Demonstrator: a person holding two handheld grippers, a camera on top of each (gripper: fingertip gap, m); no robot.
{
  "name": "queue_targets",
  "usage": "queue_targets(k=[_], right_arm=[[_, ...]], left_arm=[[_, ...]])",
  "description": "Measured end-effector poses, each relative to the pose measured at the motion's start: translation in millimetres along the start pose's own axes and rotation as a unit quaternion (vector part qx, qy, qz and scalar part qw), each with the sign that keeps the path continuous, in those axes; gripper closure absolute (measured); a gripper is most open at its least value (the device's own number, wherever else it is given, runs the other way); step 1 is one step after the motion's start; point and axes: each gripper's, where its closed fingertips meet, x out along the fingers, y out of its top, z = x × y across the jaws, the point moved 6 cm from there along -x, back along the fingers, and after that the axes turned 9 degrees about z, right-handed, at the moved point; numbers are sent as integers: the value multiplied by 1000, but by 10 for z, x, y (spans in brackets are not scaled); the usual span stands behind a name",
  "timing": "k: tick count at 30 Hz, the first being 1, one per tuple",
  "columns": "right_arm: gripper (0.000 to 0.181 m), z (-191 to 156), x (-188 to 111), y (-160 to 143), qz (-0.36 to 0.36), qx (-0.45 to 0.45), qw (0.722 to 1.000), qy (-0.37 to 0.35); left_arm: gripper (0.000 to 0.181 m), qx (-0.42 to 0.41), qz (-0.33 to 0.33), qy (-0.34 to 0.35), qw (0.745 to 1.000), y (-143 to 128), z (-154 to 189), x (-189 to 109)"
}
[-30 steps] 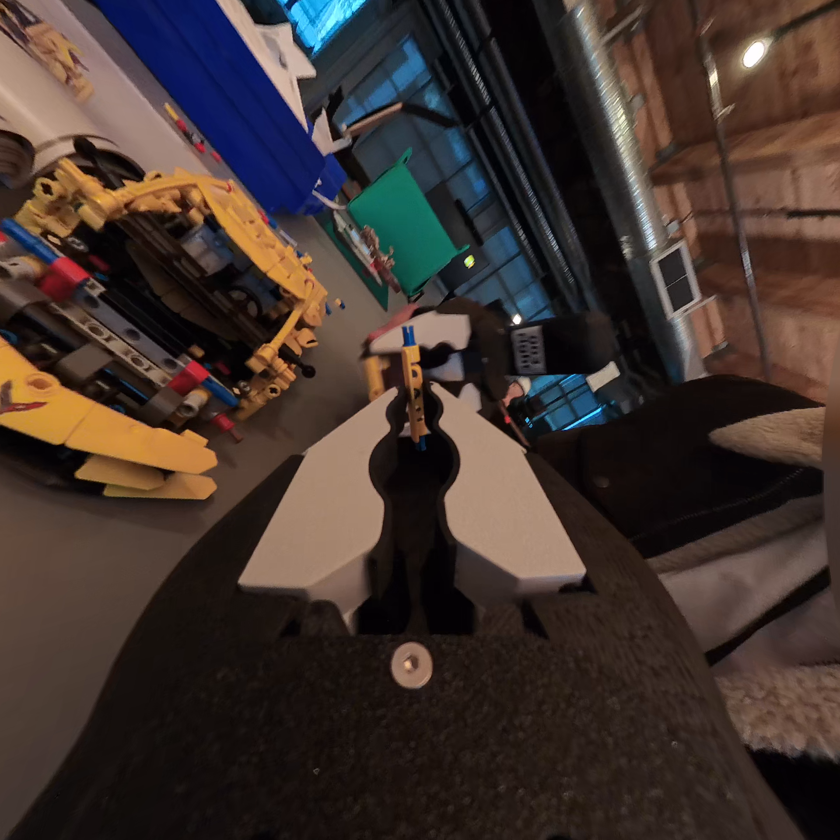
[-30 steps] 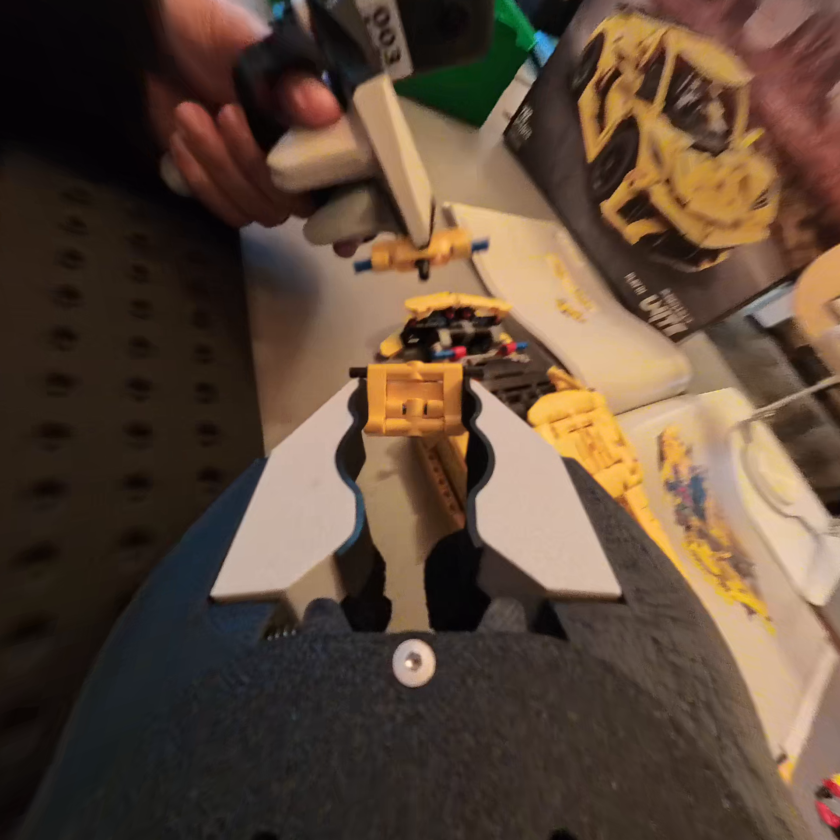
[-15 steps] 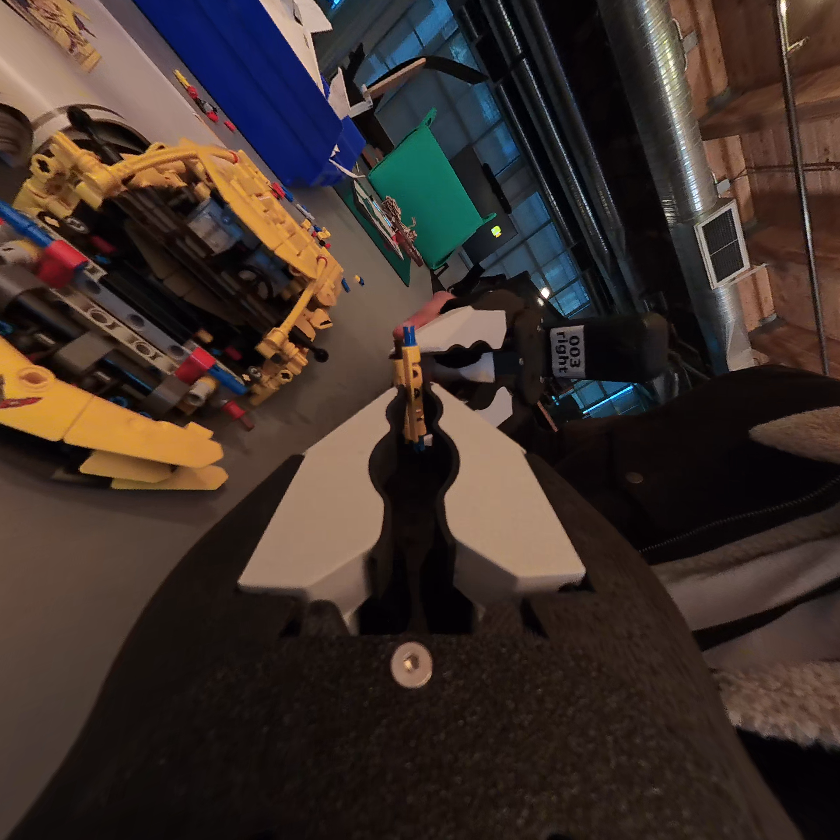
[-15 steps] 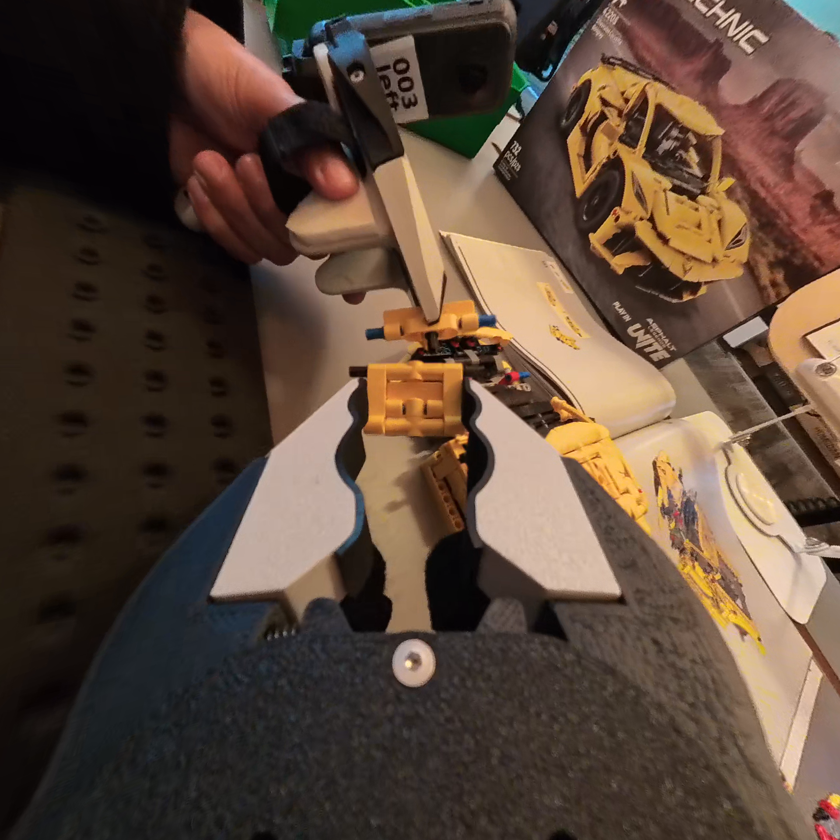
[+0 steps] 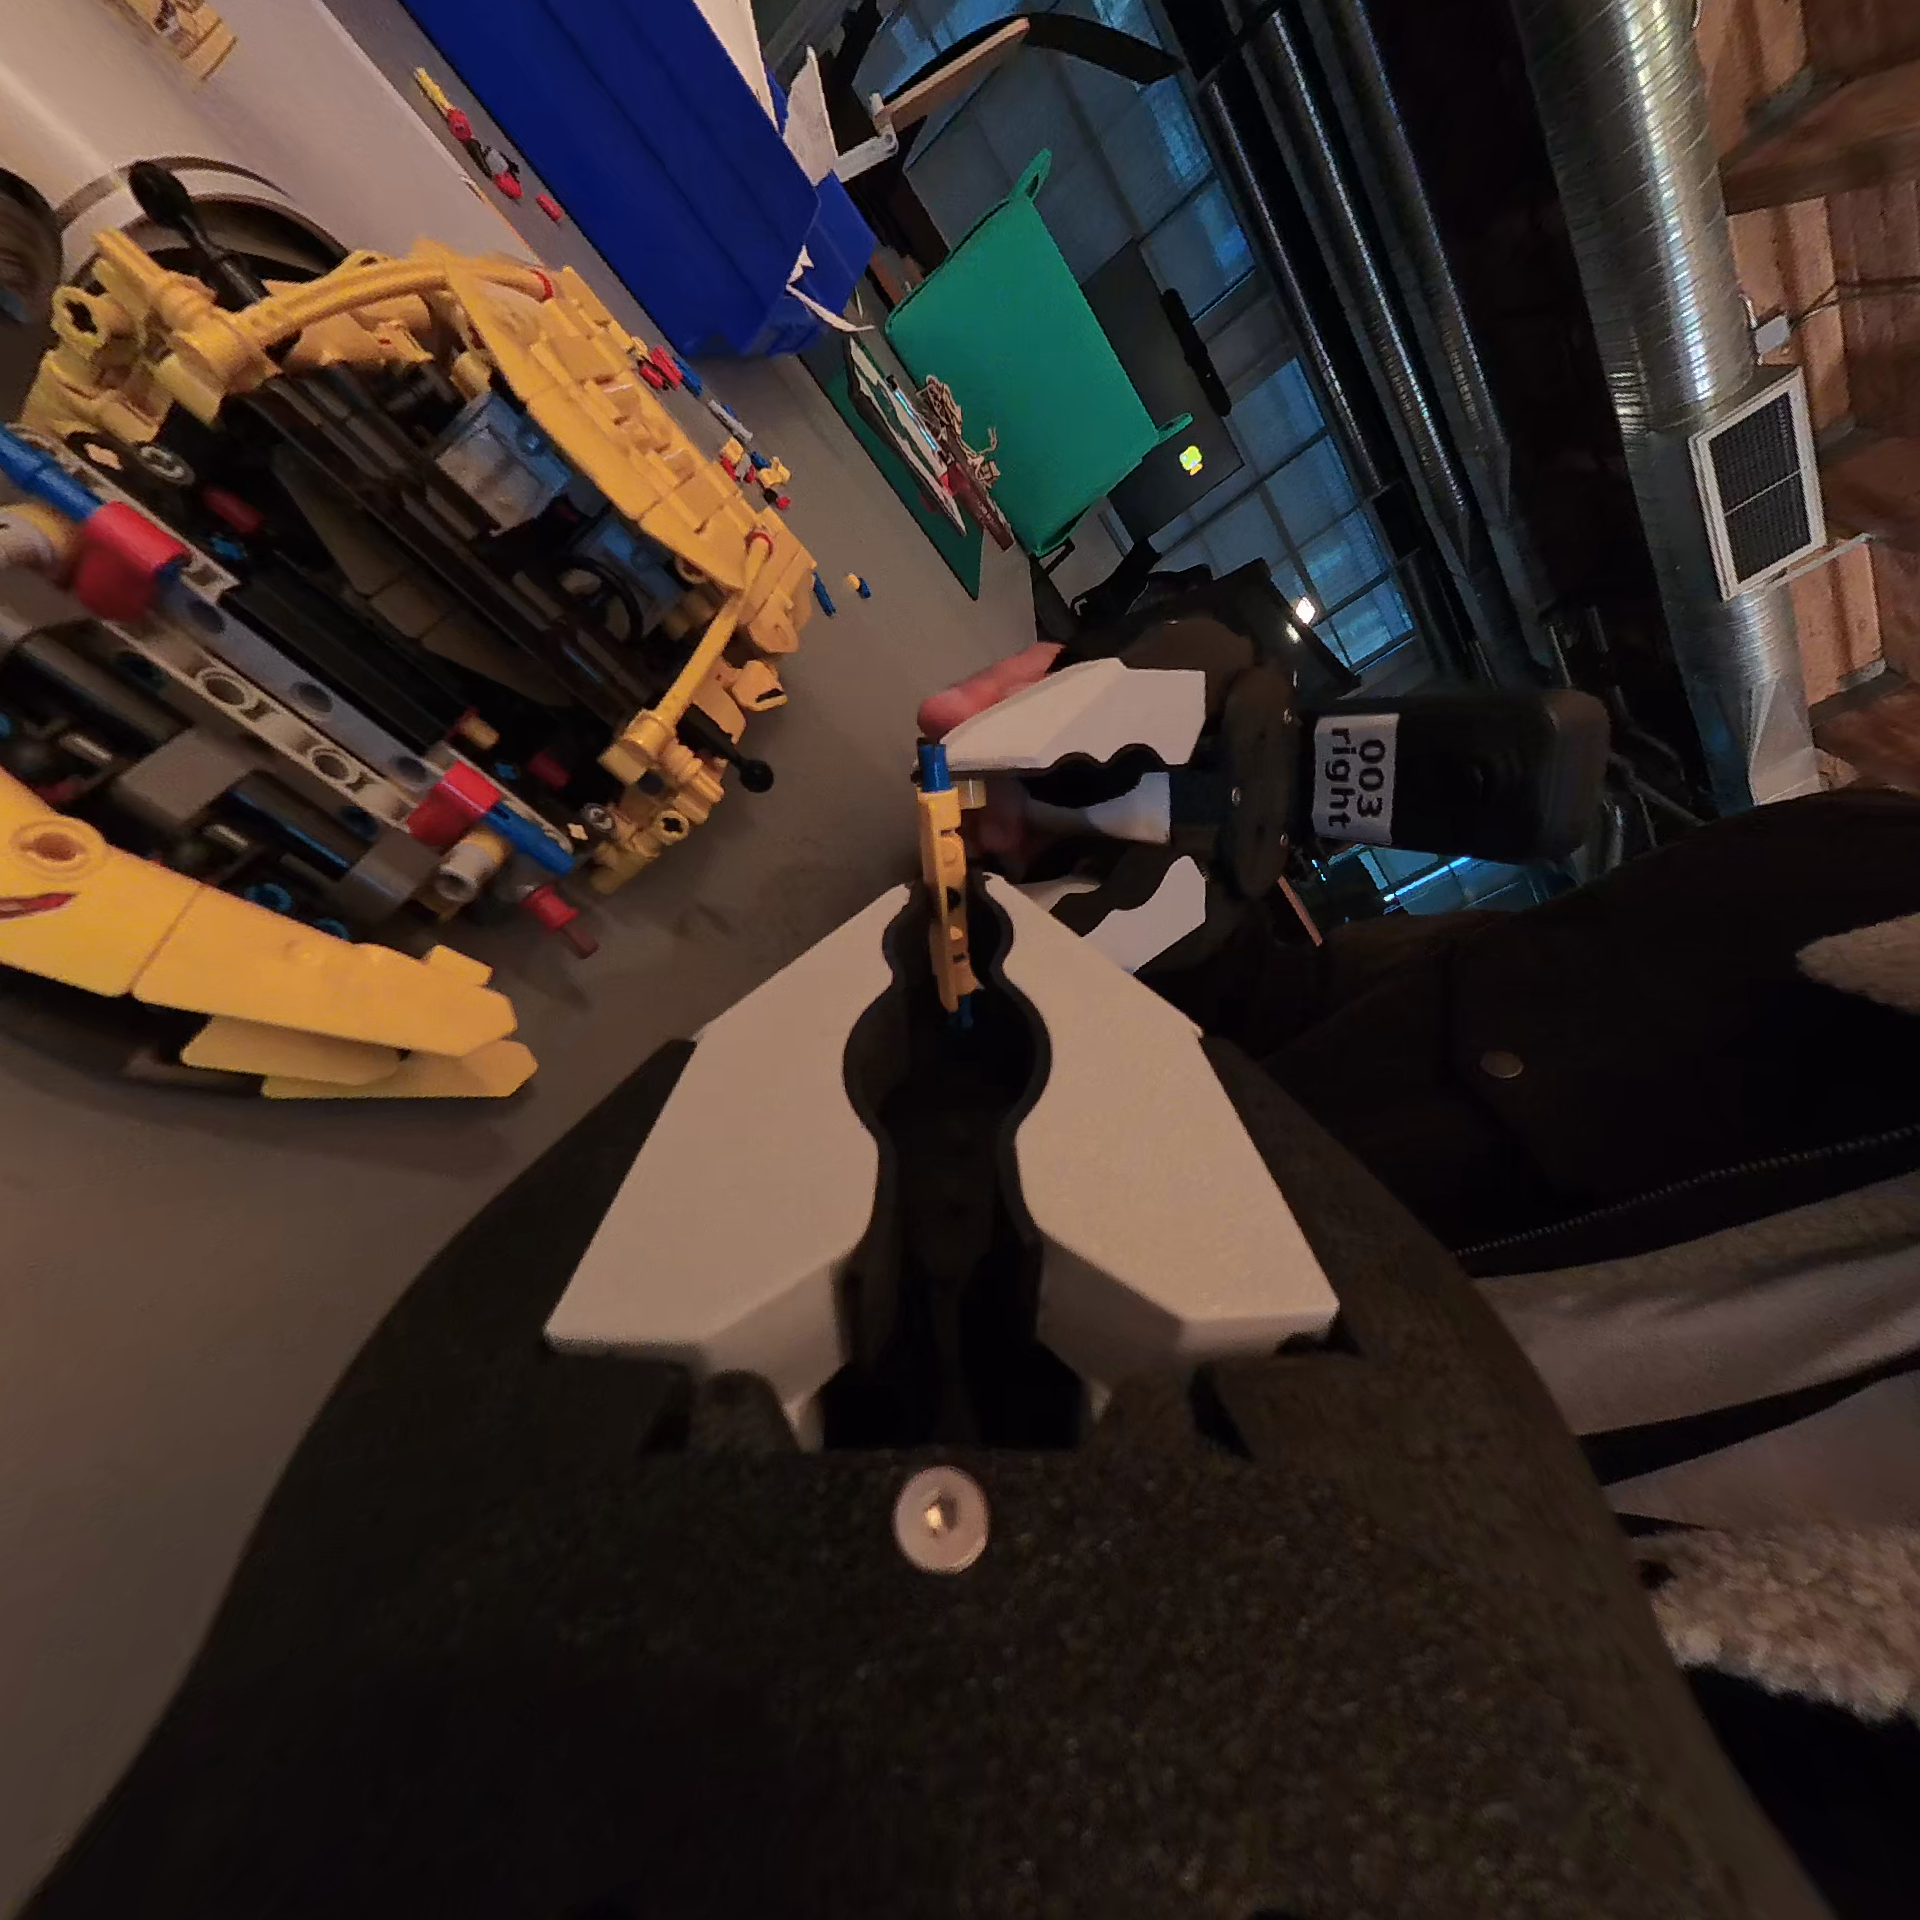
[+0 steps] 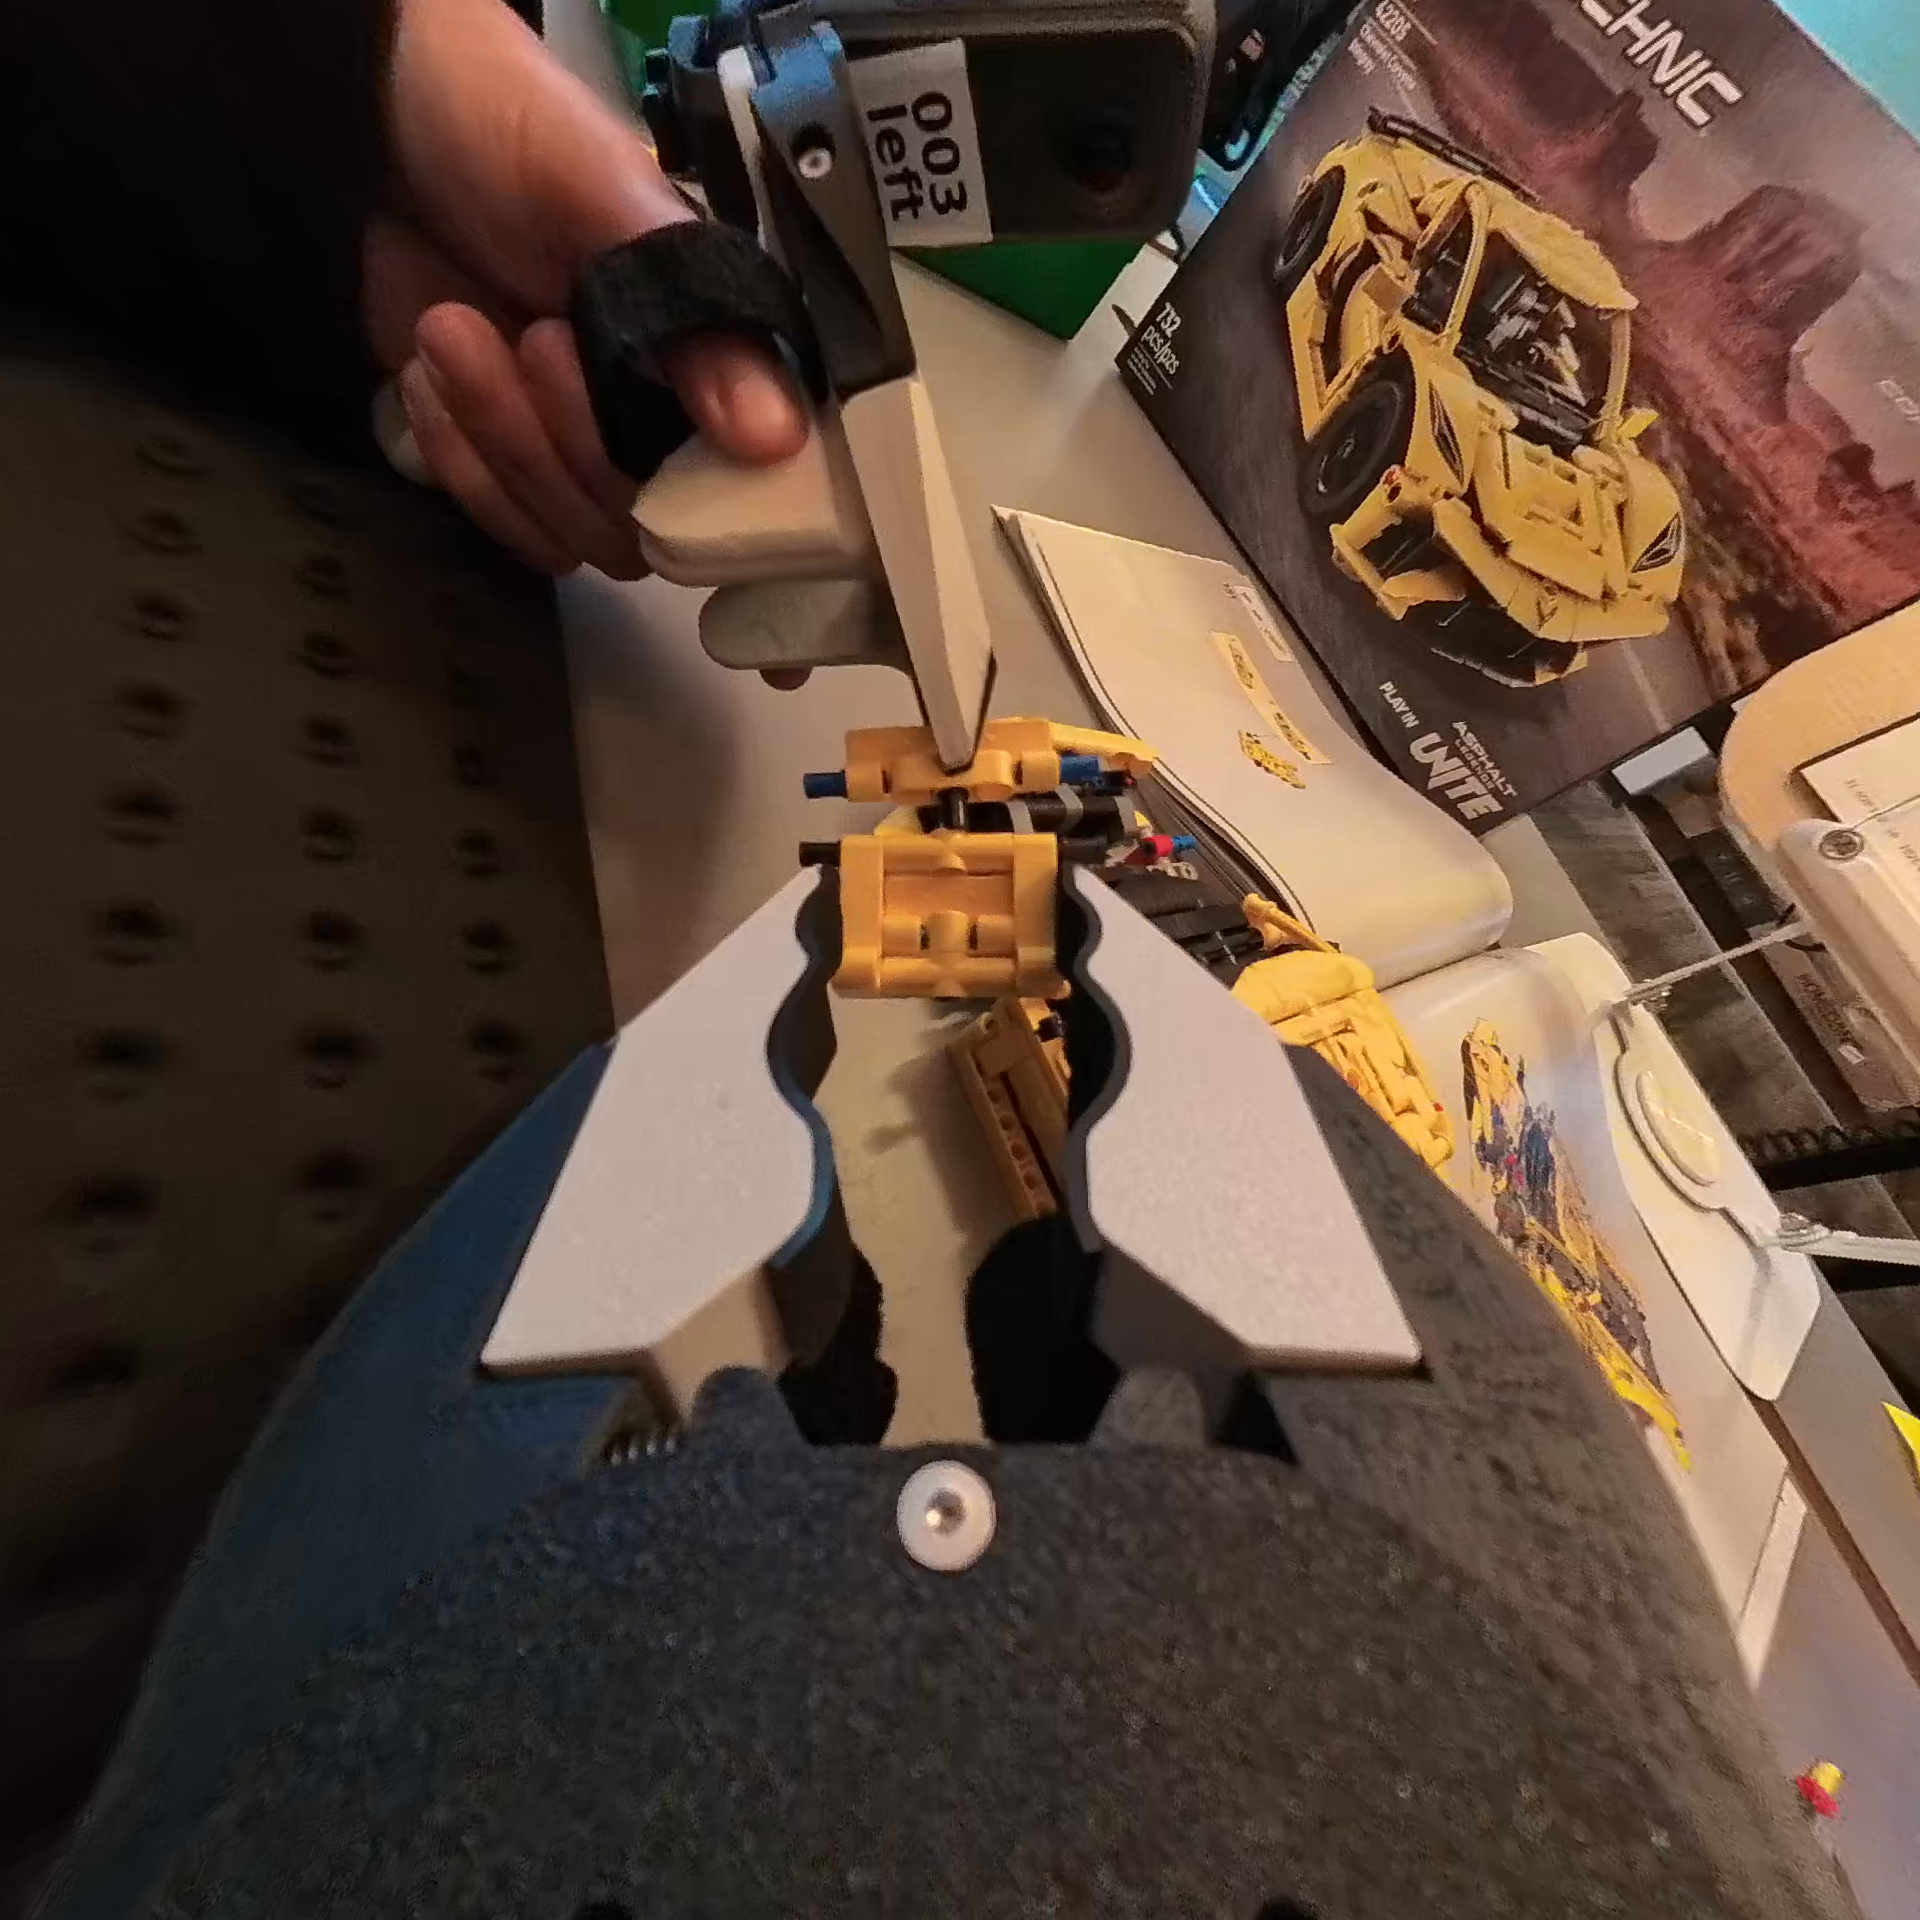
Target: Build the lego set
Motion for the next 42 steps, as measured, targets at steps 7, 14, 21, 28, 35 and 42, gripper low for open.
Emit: queue_targets(k=[7, 14, 21, 28, 35, 42], right_arm=[[141, 2, -1, -12, 2, 7, 1000, 2], [141, -10, 0, -24, -10, 12, 1000, 7], [141, -4, -18, 19, 3, 24, 1000, 5], [142, -16, -20, 27, 0, 8, 1000, 0], [142, -46, 5, 3, -13, 10, 1000, 9], [141, 85, 11, 60, 6, 78, 997, -27]], left_arm=[[175, -1, -4, 1, 1000, -6, -7, 2], [175, 4, -13, 14, 1000, -25, -21, 18], [175, 2, -6, -2, 1000, -16, 6, 10], [175, -9, -6, -11, 1000, -17, 5, 11], [174, 3, -10, 10, 1000, -27, -15, 28], [174, 39, 63, 9, 997, 81, 46, 45]])
